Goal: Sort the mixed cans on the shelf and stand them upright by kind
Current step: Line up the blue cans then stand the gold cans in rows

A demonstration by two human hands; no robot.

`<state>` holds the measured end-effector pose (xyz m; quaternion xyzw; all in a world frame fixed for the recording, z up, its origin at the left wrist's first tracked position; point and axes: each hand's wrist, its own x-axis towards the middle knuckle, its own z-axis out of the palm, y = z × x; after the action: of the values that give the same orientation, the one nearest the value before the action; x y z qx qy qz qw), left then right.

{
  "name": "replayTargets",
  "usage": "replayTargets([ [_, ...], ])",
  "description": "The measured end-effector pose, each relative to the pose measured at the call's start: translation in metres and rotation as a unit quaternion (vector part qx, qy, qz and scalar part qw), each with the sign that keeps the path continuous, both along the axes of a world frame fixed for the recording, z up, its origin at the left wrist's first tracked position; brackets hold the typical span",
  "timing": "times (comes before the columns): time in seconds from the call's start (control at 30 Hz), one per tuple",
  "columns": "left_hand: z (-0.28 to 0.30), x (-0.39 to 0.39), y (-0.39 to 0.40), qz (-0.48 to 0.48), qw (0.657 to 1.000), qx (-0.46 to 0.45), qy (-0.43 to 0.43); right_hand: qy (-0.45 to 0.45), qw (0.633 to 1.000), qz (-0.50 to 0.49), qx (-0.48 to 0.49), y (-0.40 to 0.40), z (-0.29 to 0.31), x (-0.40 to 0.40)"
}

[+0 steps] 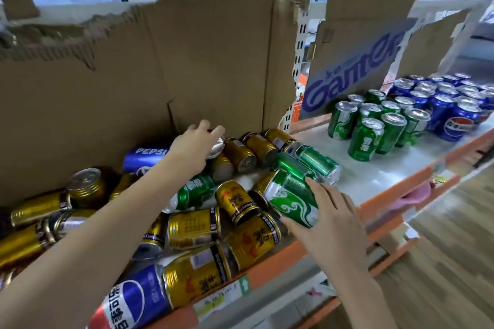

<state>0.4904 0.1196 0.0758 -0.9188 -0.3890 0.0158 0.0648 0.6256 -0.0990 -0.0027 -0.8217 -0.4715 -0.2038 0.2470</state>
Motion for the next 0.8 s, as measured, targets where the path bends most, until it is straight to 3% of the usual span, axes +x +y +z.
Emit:
replayTargets([
  [0.13,0.007,0.022,-0.045,0.006,0.981,0.004,-0.193,0.037,0.997,0.051,0.034,-0.017,0.006,0.040],
  [0.33,-0.020,0.103,-0.170,0.050,0.898,-0.062,-0.432,0.108,0.987,0.088,0.076,-0.083,0.009,0.134],
  [0.47,-0.043,0.167,-0.233,0.034,0.878,-0.137,-0.458,0.129,0.986,0.072,0.078,-0.121,0.000,0.196],
  [0.8,-0.059,0.254,-0.253,0.037,0.904,-0.152,-0.398,0.155,0.984,0.058,0.064,-0.142,-0.017,0.277],
])
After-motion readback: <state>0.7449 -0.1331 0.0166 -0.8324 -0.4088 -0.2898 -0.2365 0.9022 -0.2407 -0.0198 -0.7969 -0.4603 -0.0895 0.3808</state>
